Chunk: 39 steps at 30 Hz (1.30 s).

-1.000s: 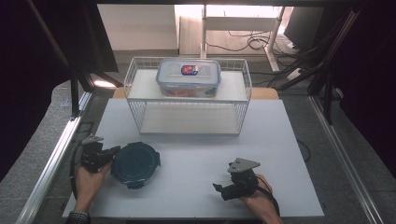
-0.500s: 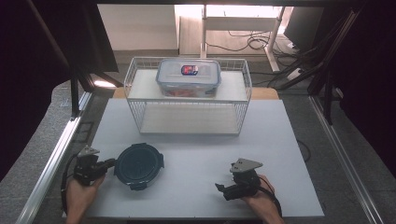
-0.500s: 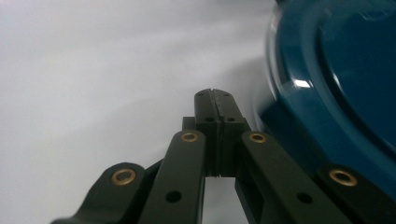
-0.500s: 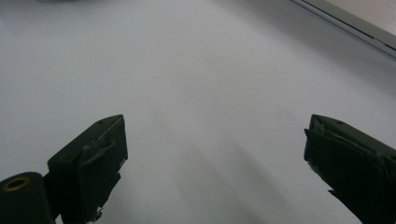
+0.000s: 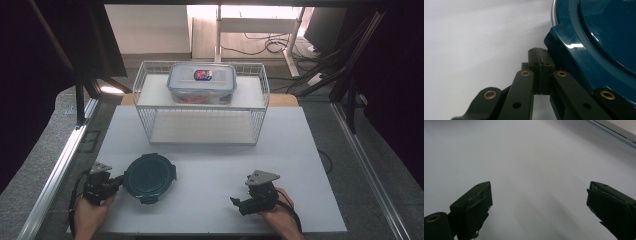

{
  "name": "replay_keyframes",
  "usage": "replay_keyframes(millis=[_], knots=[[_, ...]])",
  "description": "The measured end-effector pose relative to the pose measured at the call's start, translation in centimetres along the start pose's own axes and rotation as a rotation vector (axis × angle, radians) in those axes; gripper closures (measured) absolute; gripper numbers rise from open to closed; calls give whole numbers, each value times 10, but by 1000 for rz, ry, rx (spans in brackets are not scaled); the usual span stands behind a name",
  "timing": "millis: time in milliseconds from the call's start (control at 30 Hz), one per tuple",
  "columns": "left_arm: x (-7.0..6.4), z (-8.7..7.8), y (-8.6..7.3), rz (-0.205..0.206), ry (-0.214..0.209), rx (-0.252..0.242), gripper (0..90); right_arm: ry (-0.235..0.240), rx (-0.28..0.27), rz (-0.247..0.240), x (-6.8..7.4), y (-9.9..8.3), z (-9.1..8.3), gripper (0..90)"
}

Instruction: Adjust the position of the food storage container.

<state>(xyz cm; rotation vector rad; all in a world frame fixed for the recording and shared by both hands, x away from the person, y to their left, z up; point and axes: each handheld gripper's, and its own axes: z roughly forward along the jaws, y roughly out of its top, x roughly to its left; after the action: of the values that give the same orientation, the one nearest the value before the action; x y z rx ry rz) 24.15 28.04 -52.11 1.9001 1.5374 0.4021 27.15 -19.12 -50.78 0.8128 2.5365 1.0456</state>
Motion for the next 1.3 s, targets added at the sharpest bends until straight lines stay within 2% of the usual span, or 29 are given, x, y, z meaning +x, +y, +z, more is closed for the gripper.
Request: replay_keyframes(millis=[200, 467, 633, 800, 933, 1300], knots=[[-15, 5, 4, 20, -24, 8, 900, 1, 7, 5, 0, -1, 1, 61], [-42, 17, 11, 68, -104, 22, 900, 4, 16, 6, 0, -1, 3, 61], [-53, 25, 17, 75, -147, 21, 900, 5, 22, 10, -1, -2, 4, 62], [-62, 35, 25, 65, -176, 16, 900, 6, 29, 14, -1, -3, 6, 62], [-74, 41, 28, 79, -212, 19, 900, 5, 31, 21, -2, -3, 7, 62], [-103, 52, 35, 120, -256, 22, 900, -6, 31, 28, -6, -4, 5, 62]])
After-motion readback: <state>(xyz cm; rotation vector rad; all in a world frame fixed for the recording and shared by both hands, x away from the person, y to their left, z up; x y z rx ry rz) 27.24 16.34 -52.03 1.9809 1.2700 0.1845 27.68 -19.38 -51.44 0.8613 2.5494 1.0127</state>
